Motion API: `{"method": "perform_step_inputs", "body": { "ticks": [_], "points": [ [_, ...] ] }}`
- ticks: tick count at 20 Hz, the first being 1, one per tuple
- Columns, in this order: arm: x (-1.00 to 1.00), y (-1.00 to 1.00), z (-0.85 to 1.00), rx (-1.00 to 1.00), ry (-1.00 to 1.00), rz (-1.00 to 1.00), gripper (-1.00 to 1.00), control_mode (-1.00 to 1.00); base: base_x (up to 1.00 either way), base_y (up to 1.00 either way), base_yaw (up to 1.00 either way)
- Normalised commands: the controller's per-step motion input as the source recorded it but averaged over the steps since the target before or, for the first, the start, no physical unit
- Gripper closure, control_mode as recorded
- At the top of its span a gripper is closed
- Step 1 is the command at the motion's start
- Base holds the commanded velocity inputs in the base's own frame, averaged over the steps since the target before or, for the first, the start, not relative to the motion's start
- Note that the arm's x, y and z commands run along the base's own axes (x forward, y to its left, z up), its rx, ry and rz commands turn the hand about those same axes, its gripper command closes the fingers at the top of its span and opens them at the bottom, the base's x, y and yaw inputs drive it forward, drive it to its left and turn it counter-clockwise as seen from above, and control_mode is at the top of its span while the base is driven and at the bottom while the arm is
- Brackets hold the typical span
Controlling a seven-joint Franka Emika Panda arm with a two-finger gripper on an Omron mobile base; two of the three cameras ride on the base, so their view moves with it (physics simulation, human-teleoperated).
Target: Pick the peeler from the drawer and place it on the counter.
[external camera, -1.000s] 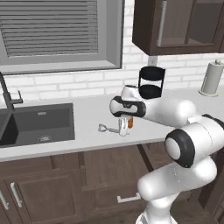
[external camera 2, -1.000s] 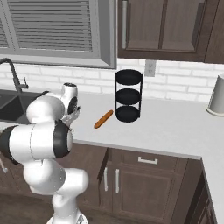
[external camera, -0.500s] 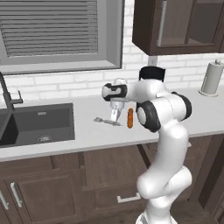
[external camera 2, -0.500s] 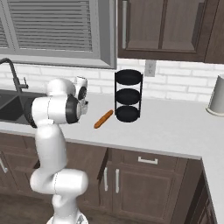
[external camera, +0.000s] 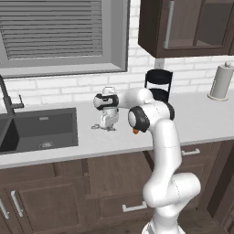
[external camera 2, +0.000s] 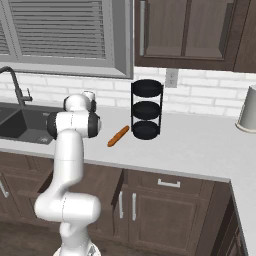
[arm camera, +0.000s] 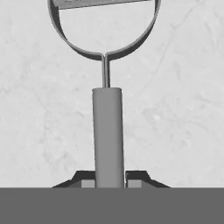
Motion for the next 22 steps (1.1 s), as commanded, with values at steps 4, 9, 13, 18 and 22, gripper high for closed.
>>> {"method": "perform_step_inputs", "body": {
  "ticks": [4, 9, 13, 18, 22],
  "points": [
    [0.18, 0.37, -0.14, -0.32, -0.04, -0.20, -1.00, -1.00, 0.00, 0.00, 0.00],
    [-0.86, 0.01, 0.14, -0.15, -0.24, -0.02, -1.00, -1.00, 0.00, 0.00, 0.00],
    [-1.00, 0.00, 0.57, -0.14, -0.38, 0.03, -1.00, -1.00, 0.00, 0.00, 0.00],
    [-1.00, 0.05, 0.44, -0.05, -0.30, 0.10, -1.00, -1.00, 0.00, 0.00, 0.00],
    [-1.00, 0.28, 0.26, 0.00, -0.25, 0.12, -1.00, -1.00, 0.00, 0.00, 0.00]
  ]
}}
